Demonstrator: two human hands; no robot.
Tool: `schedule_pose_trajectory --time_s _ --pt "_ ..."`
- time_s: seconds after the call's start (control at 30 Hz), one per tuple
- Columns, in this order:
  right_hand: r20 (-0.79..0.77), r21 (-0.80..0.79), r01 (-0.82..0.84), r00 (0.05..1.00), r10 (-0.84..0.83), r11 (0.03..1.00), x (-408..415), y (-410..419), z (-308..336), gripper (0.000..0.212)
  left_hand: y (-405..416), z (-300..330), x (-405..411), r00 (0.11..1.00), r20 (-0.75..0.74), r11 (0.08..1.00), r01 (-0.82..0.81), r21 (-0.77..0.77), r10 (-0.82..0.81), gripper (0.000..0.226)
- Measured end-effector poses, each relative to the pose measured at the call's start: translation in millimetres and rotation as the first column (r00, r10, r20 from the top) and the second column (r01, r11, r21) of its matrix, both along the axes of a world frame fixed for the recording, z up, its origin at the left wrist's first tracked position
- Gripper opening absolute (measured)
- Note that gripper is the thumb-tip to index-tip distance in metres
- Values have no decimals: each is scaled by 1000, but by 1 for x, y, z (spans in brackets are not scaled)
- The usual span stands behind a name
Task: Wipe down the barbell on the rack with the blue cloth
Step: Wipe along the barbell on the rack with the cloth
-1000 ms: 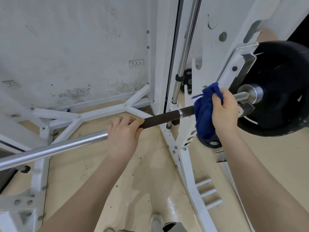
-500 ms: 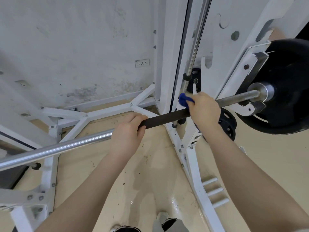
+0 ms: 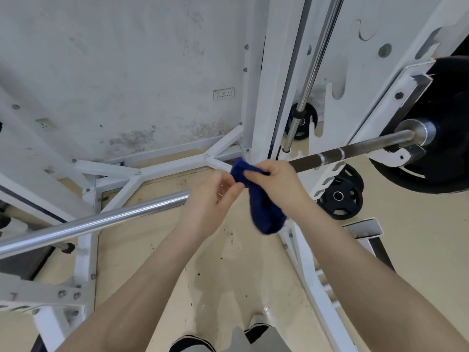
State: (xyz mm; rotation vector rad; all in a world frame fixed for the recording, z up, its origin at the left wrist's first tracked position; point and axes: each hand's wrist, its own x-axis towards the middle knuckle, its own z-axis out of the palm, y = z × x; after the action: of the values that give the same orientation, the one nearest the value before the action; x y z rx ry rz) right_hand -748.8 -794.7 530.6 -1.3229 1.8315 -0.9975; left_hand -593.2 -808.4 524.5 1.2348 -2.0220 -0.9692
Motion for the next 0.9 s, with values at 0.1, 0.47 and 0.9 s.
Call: schedule_pose_trajectory --time_s 0.1,0.47,0.9 --pt "371 73 0 928 -27 997 33 13 -2 21 2 -1 14 997 -70 996 -19 85 25 23" --pt "535 117 -90 845 13 989 111 37 -14 23 6 -13 78 998 -63 999 5 39 -3 44" --pt "558 -59 -379 755 345 924 98 40 -9 18 29 -3 109 971 -234 995 58 81 -38 14"
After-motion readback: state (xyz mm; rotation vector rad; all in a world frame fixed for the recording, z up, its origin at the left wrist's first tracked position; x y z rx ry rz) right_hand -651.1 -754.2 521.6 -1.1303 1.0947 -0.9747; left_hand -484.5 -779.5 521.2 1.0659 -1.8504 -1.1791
